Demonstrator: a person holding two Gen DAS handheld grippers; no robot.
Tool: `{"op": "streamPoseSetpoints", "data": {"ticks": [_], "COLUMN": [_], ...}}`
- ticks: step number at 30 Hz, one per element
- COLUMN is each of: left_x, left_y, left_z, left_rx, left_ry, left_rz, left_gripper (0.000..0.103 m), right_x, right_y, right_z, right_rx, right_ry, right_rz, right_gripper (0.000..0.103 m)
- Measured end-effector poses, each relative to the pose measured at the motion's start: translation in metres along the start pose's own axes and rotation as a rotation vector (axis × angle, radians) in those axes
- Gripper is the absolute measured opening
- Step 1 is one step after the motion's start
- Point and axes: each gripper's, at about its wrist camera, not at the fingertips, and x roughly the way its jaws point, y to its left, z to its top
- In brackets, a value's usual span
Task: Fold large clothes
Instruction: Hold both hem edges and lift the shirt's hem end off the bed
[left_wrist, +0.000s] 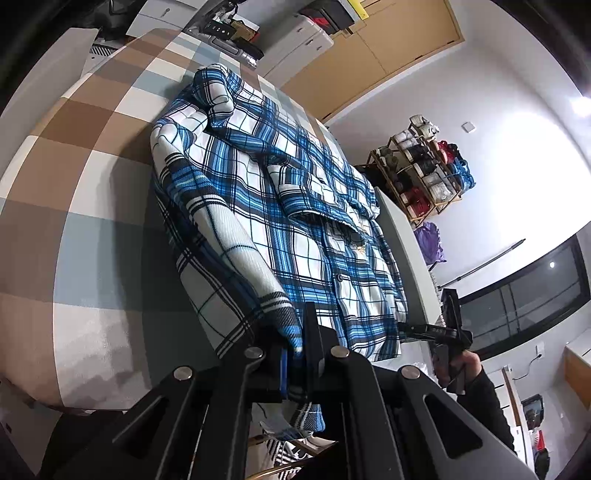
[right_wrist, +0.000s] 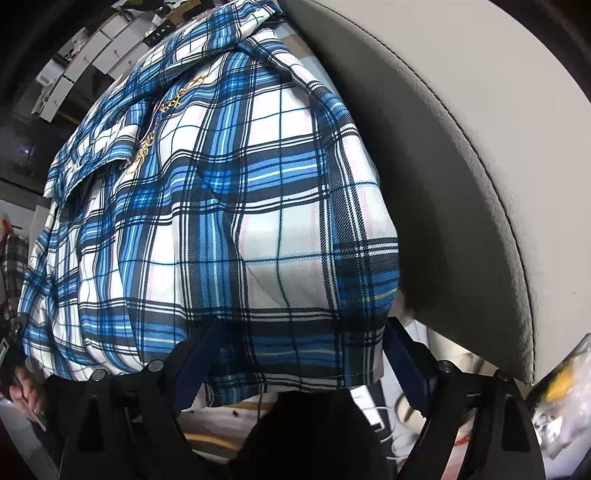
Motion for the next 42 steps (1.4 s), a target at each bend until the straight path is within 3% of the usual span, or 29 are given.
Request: {"op": "streamPoseSetpoints", "data": {"ticks": [1, 3, 5, 6, 8, 11, 16, 17, 18, 19, 20, 27, 34, 37, 39, 42], "left_x": [0.0, 0.002, 0.003, 0.003, 0.004, 0.004, 0.001, 0.002, 0.002, 0.003, 0.005, 0.007, 0.004, 0.007, 0.008, 0.008], "left_y": [0.0, -0.001, -0.002, -0.003, -0.004, -0.004, -0.002, -0.002, -0.002, -0.003, -0.004, -0.007, -0.002, -0.006, -0.008, -0.008], "left_z": [0.0, 0.0, -0.001, -0.001, -0.002, -0.002, -0.003, -0.003, -0.003, -0.003, -0.003, -0.005, -0.005, -0.006, -0.007, -0.007], "left_rx": [0.001, 0.003, 0.009, 0.012, 0.014, 0.015, 0.005, 0.004, 0.004, 0.005, 0.007, 0.011, -0.018, -0.008, -0.001, 0.0], "left_ry": [0.001, 0.006, 0.011, 0.012, 0.012, 0.009, -0.002, -0.001, 0.001, 0.005, 0.008, 0.02, 0.022, 0.026, 0.027, 0.027], "left_rz": [-0.001, 0.001, 0.001, 0.003, 0.007, 0.01, 0.004, 0.003, 0.003, 0.004, 0.006, -0.009, -0.026, -0.017, -0.013, -0.01], "left_gripper": [0.001, 0.001, 0.001, 0.001, 0.001, 0.001, 0.001, 0.001, 0.001, 0.001, 0.001, 0.001, 0.001, 0.001, 0.001, 0.001], "right_x": [-0.003, -0.013, -0.026, -0.034, -0.047, -0.06, -0.049, -0.049, -0.047, -0.045, -0.045, -0.042, -0.021, -0.02, -0.015, -0.005], "right_y": [0.0, 0.002, 0.009, 0.011, 0.02, 0.038, 0.043, 0.038, 0.031, 0.024, 0.018, -0.022, -0.054, -0.052, -0.052, -0.054], "right_z": [-0.002, -0.006, -0.011, -0.012, -0.014, -0.013, -0.005, -0.007, -0.009, -0.015, -0.017, -0.057, -0.07, -0.067, -0.064, -0.063], "right_rx": [-0.013, -0.038, -0.047, -0.061, -0.09, -0.152, -0.155, -0.137, -0.124, -0.111, -0.104, 0.047, 0.235, 0.226, 0.22, 0.226], "right_ry": [-0.014, -0.045, -0.093, -0.123, -0.167, -0.208, -0.194, -0.192, -0.185, -0.165, -0.153, -0.132, -0.264, -0.352, -0.357, -0.361], "right_rz": [0.006, 0.012, 0.043, 0.087, 0.169, 0.294, 0.08, 0.022, -0.023, -0.047, -0.044, 0.138, 0.299, 0.269, 0.267, 0.263], "right_gripper": [0.076, 0.043, 0.033, 0.023, 0.014, 0.013, 0.018, 0.029, 0.048, 0.057, 0.064, 0.072, 0.075, 0.076, 0.077, 0.089]}}
